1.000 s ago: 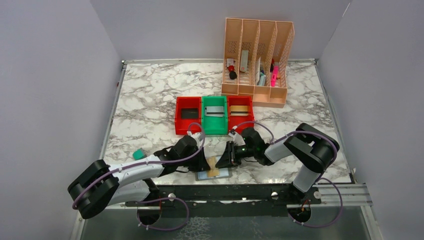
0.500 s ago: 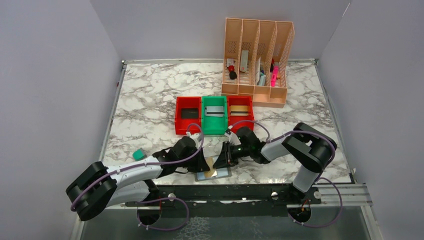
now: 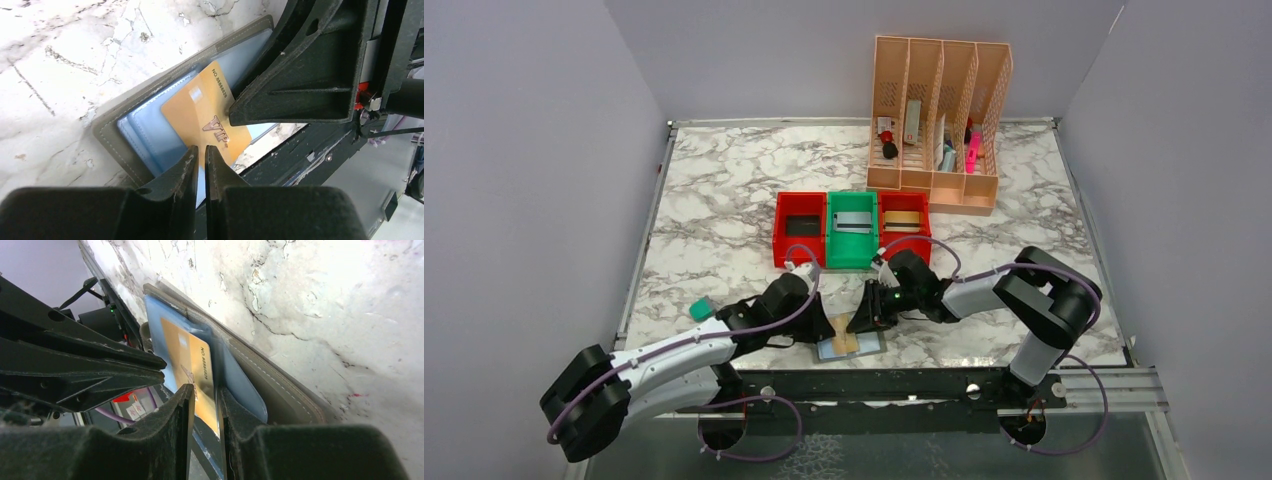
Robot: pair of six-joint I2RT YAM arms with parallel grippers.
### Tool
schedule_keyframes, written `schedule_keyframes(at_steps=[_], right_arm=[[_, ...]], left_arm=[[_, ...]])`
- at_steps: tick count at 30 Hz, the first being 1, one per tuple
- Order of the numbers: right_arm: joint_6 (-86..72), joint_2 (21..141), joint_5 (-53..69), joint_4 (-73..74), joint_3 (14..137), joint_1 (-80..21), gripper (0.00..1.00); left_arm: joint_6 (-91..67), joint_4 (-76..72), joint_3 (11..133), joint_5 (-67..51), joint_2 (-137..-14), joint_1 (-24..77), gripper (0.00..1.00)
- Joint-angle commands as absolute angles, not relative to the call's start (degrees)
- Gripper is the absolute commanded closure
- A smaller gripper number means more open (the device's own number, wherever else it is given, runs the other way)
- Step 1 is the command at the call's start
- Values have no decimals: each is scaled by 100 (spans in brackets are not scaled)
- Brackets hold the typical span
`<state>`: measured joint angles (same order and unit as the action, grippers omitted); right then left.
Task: Take the credit cards out of the card holder
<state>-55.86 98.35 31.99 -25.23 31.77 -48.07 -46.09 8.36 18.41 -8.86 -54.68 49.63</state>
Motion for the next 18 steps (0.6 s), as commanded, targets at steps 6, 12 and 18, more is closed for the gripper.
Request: schedule_keyframes(at_steps=[6, 12, 18], right_arm=[[-5603, 10042, 3273, -2803, 3065, -4814, 71], [-5801, 10190, 3509, -3189, 3093, -4821, 74], [-5748, 9906, 3267, -2946, 3000, -4816, 93]], left_arm=[[-4703, 586, 1637, -1008, -5733, 4982, 86], [-4665, 574, 1628, -1032, -6043, 4991, 90], [-4667, 701, 1639, -855, -5859, 4998, 91]])
